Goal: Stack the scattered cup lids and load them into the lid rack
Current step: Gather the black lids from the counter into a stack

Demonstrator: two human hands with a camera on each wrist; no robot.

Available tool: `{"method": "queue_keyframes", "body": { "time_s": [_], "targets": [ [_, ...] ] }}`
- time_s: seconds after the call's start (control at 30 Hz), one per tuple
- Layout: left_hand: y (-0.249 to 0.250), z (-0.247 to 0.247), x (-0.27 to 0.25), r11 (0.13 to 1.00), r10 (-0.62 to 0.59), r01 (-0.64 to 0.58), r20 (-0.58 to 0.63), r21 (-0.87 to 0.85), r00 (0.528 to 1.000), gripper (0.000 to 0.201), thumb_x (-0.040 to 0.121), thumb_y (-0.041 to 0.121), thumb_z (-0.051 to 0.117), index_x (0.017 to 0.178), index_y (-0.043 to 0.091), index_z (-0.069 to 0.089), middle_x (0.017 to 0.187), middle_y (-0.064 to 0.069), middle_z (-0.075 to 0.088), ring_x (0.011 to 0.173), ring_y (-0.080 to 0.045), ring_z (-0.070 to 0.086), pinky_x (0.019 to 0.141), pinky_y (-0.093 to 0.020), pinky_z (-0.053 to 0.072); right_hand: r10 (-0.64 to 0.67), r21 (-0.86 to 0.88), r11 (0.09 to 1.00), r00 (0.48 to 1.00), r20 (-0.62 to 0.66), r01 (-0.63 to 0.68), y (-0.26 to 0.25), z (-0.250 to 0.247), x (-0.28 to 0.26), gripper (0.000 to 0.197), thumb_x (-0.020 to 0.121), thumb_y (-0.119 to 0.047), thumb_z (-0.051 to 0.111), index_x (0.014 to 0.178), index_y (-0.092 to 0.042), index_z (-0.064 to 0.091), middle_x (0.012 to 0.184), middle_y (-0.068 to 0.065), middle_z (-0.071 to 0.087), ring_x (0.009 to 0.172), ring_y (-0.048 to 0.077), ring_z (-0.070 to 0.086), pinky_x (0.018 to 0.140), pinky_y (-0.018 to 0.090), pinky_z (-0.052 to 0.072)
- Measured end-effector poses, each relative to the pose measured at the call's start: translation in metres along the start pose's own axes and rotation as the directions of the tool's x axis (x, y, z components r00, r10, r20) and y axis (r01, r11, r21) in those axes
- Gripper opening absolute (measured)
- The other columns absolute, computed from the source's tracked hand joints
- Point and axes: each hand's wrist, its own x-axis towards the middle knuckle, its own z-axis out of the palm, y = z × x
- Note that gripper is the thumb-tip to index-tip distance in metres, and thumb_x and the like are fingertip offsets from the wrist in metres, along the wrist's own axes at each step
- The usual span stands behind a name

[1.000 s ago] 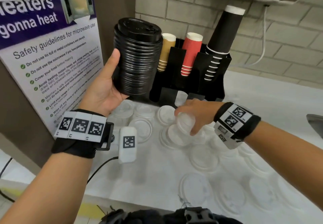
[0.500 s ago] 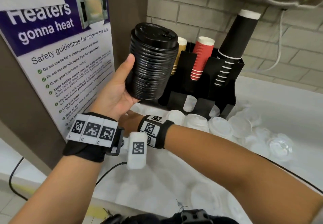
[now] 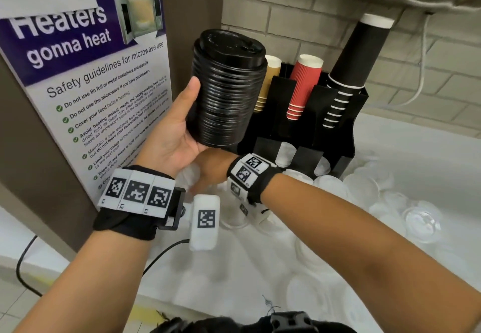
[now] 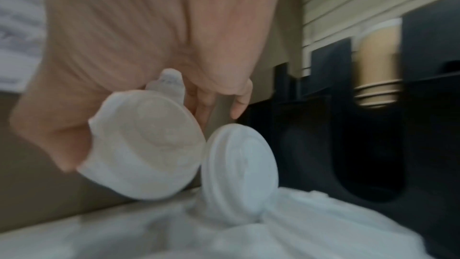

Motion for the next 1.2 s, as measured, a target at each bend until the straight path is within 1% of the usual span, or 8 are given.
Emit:
{"method": "queue_keyframes", "body": {
  "time_s": [0.1, 0.23, 0.6, 0.67, 0.77, 0.87, 0.97, 1.2],
  "targets": [
    [0.0, 0.001, 0.002, 1.0, 0.01, -0.01, -0.005, 0.001, 1.0, 0.071, 0.067, 0.047, 0.08, 0.127, 0.013, 0.059, 0.131, -0.01, 0.062, 0.124, -0.029, 0.057, 0.091, -0.046, 0.054, 0.043, 0.158, 0.987, 0.986, -0.16, -0.017, 0.02, -0.013, -0.009, 0.079, 0.071, -0.035, 0.083, 0.138, -0.016, 0.047, 0.134, 0.004, 0.05, 0.124, 0.021, 0.043, 0.108, 0.028, 0.035],
    [-0.003, 0.0, 0.003, 0.999, 0.027, -0.027, -0.029, 0.026, 0.999, 0.064, 0.075, 0.048, 0.067, 0.129, 0.014, 0.057, 0.133, -0.01, 0.061, 0.125, -0.029, 0.056, 0.094, -0.048, 0.052, 0.13, -0.054, 0.989, 0.98, -0.15, -0.14, 0.053, -0.035, -0.029, 0.093, 0.066, -0.036, 0.082, 0.146, -0.028, 0.034, 0.145, 0.003, 0.038, 0.13, 0.026, 0.038, 0.11, 0.055, 0.026],
    [-0.016, -0.004, 0.005, 0.998, -0.017, 0.014, 0.052, 0.056, 0.999, 0.056, 0.067, 0.053, 0.079, 0.113, 0.022, 0.073, 0.13, -0.006, 0.064, 0.124, -0.026, 0.058, 0.097, -0.047, 0.051, 0.27, -0.627, 0.77, 0.95, 0.156, -0.116, 0.074, -0.027, -0.059, 0.092, 0.071, -0.032, 0.079, 0.145, -0.043, 0.025, 0.147, 0.007, 0.025, 0.132, 0.029, 0.028, 0.104, 0.053, 0.028],
    [-0.021, -0.007, 0.004, 0.998, -0.029, 0.027, 0.045, 0.055, 0.999, 0.049, 0.071, 0.054, 0.074, 0.109, 0.024, 0.075, 0.126, -0.004, 0.067, 0.121, -0.024, 0.06, 0.092, -0.042, 0.054, 0.205, -0.5, 0.855, 0.976, 0.078, -0.14, 0.078, -0.034, -0.064, 0.101, 0.069, -0.038, 0.082, 0.15, -0.036, 0.021, 0.15, 0.005, 0.022, 0.135, 0.026, 0.026, 0.108, 0.048, 0.031],
    [-0.028, -0.009, 0.002, 0.998, -0.057, 0.055, 0.037, 0.029, 0.998, 0.045, 0.079, 0.053, 0.063, 0.111, 0.023, 0.075, 0.125, -0.004, 0.067, 0.121, -0.023, 0.06, 0.089, -0.039, 0.055, 0.077, 0.219, 0.974, 0.996, -0.048, -0.065, 0.084, -0.051, -0.076, 0.12, 0.064, -0.03, 0.088, 0.153, -0.026, 0.007, 0.149, 0.004, 0.03, 0.135, 0.02, 0.034, 0.106, 0.033, 0.041],
    [-0.035, -0.007, 0.004, 0.997, -0.076, 0.075, 0.038, 0.024, 0.996, 0.046, 0.081, 0.053, 0.059, 0.113, 0.023, 0.074, 0.127, -0.006, 0.066, 0.121, -0.025, 0.06, 0.089, -0.04, 0.055, 0.015, 0.802, 0.594, 0.995, -0.095, 0.068, 0.077, -0.058, -0.088, 0.128, 0.058, -0.017, 0.089, 0.152, -0.029, 0.002, 0.143, 0.007, 0.044, 0.129, 0.02, 0.047, 0.102, 0.031, 0.046],
    [-0.041, -0.004, 0.006, 0.991, -0.131, 0.129, 0.066, 0.027, 0.989, 0.053, 0.086, 0.056, 0.052, 0.12, 0.02, 0.07, 0.133, -0.009, 0.061, 0.125, -0.025, 0.056, 0.093, -0.039, 0.053, 0.003, 0.964, 0.248, 0.995, -0.103, 0.099, 0.067, -0.055, -0.093, 0.132, 0.045, -0.026, 0.096, 0.151, -0.024, 0.016, 0.137, 0.01, 0.05, 0.127, 0.028, 0.051, 0.1, 0.044, 0.047],
    [-0.046, 0.003, 0.006, 0.899, -0.06, 0.138, -0.196, 0.416, 0.979, 0.075, 0.067, 0.072, 0.065, 0.133, 0.039, 0.053, 0.127, 0.007, 0.064, 0.122, -0.021, 0.058, 0.081, -0.032, 0.057, 0.074, 0.99, 0.011, 0.987, -0.144, 0.144, 0.057, -0.033, -0.097, 0.079, 0.055, -0.024, 0.086, 0.124, -0.011, 0.051, 0.117, 0.007, 0.061, 0.105, 0.019, 0.062, 0.089, 0.035, 0.055]
  ]
}}
